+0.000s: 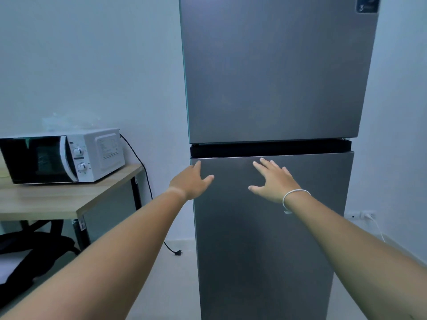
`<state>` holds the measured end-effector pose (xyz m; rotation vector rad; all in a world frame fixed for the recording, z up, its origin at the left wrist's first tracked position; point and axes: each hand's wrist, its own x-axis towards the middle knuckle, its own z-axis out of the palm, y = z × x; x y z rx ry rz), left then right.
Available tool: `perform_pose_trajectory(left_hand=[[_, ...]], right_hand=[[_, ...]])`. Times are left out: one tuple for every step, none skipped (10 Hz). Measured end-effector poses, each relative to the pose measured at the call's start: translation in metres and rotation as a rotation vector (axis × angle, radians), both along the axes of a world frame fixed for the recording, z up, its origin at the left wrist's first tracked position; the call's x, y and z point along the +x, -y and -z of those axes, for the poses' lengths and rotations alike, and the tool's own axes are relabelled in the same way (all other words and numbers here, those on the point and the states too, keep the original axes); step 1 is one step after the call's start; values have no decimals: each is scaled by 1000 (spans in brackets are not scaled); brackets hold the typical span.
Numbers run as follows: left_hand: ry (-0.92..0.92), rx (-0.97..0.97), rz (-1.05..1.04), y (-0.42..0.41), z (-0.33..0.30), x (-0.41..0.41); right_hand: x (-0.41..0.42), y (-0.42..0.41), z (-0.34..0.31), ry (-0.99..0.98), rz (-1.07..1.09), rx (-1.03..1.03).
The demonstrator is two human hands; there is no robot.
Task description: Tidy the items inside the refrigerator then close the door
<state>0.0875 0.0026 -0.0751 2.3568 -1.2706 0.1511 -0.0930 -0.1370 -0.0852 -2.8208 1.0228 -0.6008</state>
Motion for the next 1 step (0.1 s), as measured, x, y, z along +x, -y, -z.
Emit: perform_pose_trajectory(left_hand=[[124,-3,31,-8,-11,-17]], right_hand=[[-10,-7,-8,25,1,-21]])
